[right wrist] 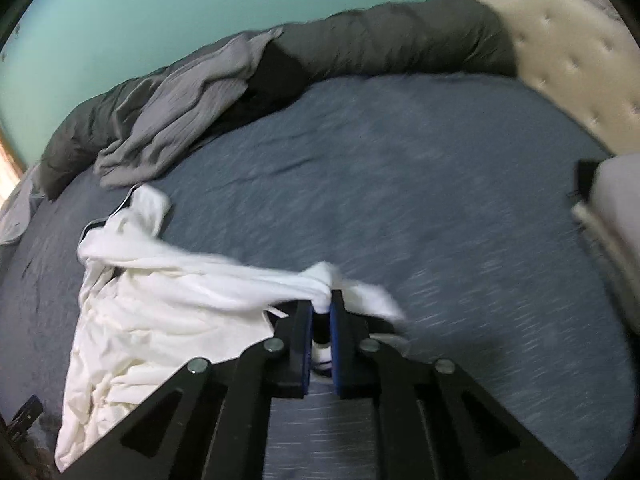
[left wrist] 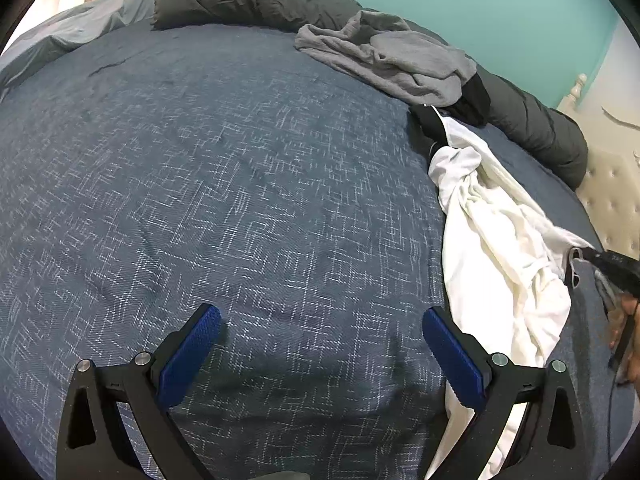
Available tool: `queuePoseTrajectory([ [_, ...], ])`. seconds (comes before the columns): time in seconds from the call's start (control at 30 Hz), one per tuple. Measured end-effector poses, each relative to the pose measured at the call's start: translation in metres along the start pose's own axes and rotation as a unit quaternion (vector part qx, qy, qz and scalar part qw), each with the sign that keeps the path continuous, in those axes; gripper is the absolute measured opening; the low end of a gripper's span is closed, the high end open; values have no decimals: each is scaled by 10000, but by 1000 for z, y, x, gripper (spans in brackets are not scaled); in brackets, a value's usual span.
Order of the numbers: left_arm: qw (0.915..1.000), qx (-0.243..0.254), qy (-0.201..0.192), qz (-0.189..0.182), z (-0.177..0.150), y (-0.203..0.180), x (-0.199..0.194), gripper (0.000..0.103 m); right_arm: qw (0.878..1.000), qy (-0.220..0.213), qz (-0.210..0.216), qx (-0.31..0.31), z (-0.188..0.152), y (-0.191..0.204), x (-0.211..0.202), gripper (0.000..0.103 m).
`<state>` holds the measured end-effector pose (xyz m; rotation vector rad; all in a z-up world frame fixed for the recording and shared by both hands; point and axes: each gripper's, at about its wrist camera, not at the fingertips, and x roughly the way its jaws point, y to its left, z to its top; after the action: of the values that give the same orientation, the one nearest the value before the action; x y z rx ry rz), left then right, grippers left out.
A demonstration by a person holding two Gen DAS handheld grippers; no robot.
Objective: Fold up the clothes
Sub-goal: 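Drag the held white shirt across the bed with the right tool, then open the right tool and drop the white shirt onto the bed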
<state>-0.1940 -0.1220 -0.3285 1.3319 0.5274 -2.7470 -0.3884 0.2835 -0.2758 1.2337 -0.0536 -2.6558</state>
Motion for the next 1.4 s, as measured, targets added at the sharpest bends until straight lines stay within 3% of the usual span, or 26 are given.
queuePoseTrajectory([
  [0.2,10000,1,20,-6,0,1,2,103,9982,-214,-548,86,21,-42,-20,7],
  [0.4,10000,-7,7,4,1,1,3,103,9923,-189,-913,816,28,-88,-17,7],
  [0.47,10000,-14,22,-4,1,3,3,103,9912,39,-963,903,22,-89,-9,8],
  [0.53,10000,-10,37,-15,0,4,3,103,9926,-115,-1025,647,18,-74,-10,11],
  [0.6,10000,3,49,-22,-1,4,3,103,9950,-239,-823,504,13,-57,-13,14],
  [0.67,10000,3,36,-36,-1,4,3,103,9967,-368,-535,490,3,-41,-18,37],
  [0.73,10000,1,20,-51,-1,4,2,103,9976,-445,31,536,-10,-25,-21,57],
  [0.87,10000,11,46,-66,-1,6,-1,103,9938,-355,851,621,-43,6,-25,59],
  [0.9,10000,12,46,-71,-1,6,-1,103,9924,-308,999,642,-52,14,-25,68],
  [0.93,10000,13,44,-76,-1,5,-1,103,9903,-276,1166,707,-60,20,-25,83],
  [0.97,10000,13,41,-81,0,5,-1,103,9882,-217,1308,771,-68,26,-25,88],
  [1.1,9999,20,57,-81,0,5,-1,103,9808,-294,1678,946,-91,42,-37,92],
  [1.17,9999,13,79,-79,0,4,1,103,9785,-317,1781,990,-99,46,-42,101],
  [1.4,9998,-10,46,-191,0,2,1,103,9730,-155,2067,1010,-129,51,-45,101],
])
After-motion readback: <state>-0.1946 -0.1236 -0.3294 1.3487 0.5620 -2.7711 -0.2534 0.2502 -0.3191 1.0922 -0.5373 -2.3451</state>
